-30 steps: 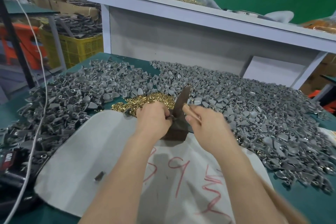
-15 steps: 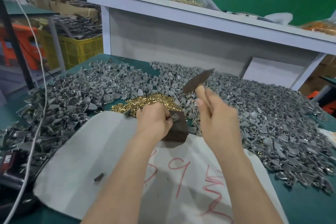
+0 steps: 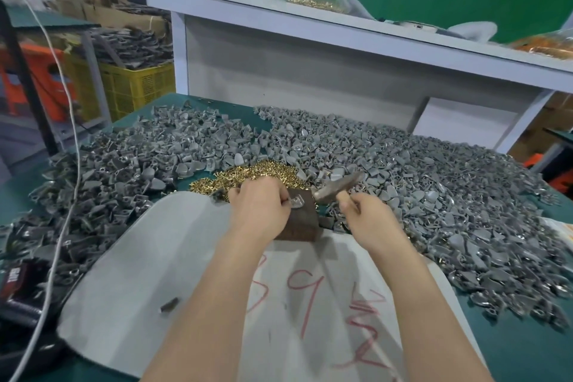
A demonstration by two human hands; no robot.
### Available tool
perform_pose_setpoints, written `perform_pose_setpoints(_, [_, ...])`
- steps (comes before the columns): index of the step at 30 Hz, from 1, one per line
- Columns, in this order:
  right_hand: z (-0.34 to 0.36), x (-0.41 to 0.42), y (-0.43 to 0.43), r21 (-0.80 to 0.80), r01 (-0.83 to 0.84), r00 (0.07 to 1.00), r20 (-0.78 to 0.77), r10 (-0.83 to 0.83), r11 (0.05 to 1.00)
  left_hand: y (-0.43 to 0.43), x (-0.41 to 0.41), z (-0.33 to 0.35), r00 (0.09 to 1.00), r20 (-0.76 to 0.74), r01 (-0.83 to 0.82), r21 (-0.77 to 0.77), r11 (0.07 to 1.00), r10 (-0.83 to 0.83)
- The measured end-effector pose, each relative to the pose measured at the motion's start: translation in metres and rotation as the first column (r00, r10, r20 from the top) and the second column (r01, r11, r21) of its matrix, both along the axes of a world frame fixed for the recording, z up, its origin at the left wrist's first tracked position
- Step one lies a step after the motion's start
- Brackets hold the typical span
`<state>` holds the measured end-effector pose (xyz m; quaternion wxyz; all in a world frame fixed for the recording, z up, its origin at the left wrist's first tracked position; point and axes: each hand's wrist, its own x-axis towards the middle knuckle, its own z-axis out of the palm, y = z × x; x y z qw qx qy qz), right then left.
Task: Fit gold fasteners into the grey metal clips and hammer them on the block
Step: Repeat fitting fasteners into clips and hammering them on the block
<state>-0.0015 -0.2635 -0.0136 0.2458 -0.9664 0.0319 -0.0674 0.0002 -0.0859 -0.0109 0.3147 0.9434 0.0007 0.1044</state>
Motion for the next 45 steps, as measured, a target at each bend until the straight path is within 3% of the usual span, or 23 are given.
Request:
perform_pose_setpoints(3, [-0.010,0.002,-0.002,-0.072,0.028,0.998,-0.051,-0.032,0.997,-0.001,0.002,-0.001,1.000,0.004,-0.007,0.010,1.000,0.007])
perform_pose_setpoints(6, [-0.005,-0.002,0.006,-0.049,0.054,0.985,0.168,-0.045,0.997,-0.002,0.004,-0.002,0.999,0.034,0.009,-0.007,1.000,-0.009])
perform_pose_setpoints(8, [0.003,-0.003,0.022,0.023,-0.119,0.960,0.258,0.109,0.993,-0.005,0.003,-0.002,0.997,0.067,0.038,-0.022,0.999,-0.036])
perform_pose_setpoints(10, [0.005,0.001,0.038,0.124,-0.258,0.955,0.184,0.233,0.958,-0.005,0.004,-0.001,0.994,0.094,0.053,-0.036,0.998,-0.049])
perform_pose_setpoints(11, [0.007,0.006,0.042,0.167,-0.243,0.960,0.184,0.212,0.955,-0.004,0.004,0.000,0.993,0.114,0.042,-0.075,0.996,-0.033])
perform_pose_setpoints(13, [0.016,0.023,0.038,0.281,-0.089,0.958,0.288,0.004,0.956,0.001,0.005,0.003,0.982,0.174,-0.026,-0.286,0.958,0.079])
perform_pose_setpoints(15, [0.029,0.043,0.029,0.376,0.116,0.932,0.278,-0.232,0.919,0.009,0.004,0.010,0.932,0.232,-0.098,-0.574,0.813,0.277])
perform_pose_setpoints(17, [0.033,0.055,0.031,0.213,0.249,0.957,0.094,-0.274,0.945,0.020,0.004,0.013,0.874,0.199,-0.113,-0.805,0.583,0.444])
perform_pose_setpoints(18, [0.031,0.057,0.041,0.106,0.215,0.973,0.057,-0.222,0.971,0.026,0.005,0.013,0.853,0.150,-0.111,-0.884,0.454,0.500])
perform_pose_setpoints(21, [0.018,0.053,0.094,-0.039,-0.216,0.966,0.136,0.219,0.976,0.038,0.011,0.011,0.789,-0.005,-0.118,-0.983,0.144,0.614])
perform_pose_setpoints(22, [0.013,0.052,0.113,-0.080,-0.353,0.925,0.116,0.361,0.932,0.040,0.012,0.010,0.767,-0.026,-0.110,-0.990,0.091,0.641])
perform_pose_setpoints(24, [0.005,0.053,0.149,-0.233,-0.484,0.870,-0.023,0.493,0.844,0.042,0.013,0.009,0.751,-0.026,-0.082,-0.995,0.054,0.660])
perform_pose_setpoints(27, [-0.001,0.060,0.184,-0.369,-0.480,0.876,-0.163,0.453,0.796,0.044,0.015,0.008,0.746,-0.014,-0.090,-0.993,0.081,0.665])
perform_pose_setpoints(30, [0.001,0.062,0.189,-0.325,-0.438,0.895,-0.069,0.441,0.838,0.045,0.016,0.006,0.765,0.000,-0.098,-0.988,0.117,0.644])
perform_pose_setpoints(31, [0.005,0.062,0.183,-0.250,-0.428,0.899,-0.014,0.438,0.869,0.044,0.015,0.006,0.782,0.015,-0.096,-0.985,0.145,0.623])
perform_pose_setpoints(33, [0.016,0.061,0.167,0.051,-0.395,0.917,0.077,0.391,0.917,0.043,0.015,0.005,0.821,0.072,-0.098,-0.960,0.263,0.567])
perform_pose_setpoints(35, [0.029,0.058,0.144,0.359,-0.363,0.932,0.122,0.343,0.860,0.038,0.016,0.004,0.883,0.148,-0.074,-0.893,0.444,0.445])
perform_pose_setpoints(37, [0.037,0.055,0.116,0.599,-0.312,0.940,0.084,0.329,0.737,0.031,0.015,0.005,0.944,0.215,0.025,-0.804,0.594,0.252])
perform_pose_setpoints(40, [0.043,0.047,0.080,0.734,-0.271,0.921,0.010,0.388,0.623,0.020,0.011,0.006,0.966,0.257,0.152,-0.674,0.723,0.036])
perform_pose_setpoints(45, [0.038,0.038,0.054,0.800,-0.224,0.910,-0.034,0.414,0.557,0.013,0.009,0.006,0.977,0.193,0.195,-0.636,0.747,-0.090])
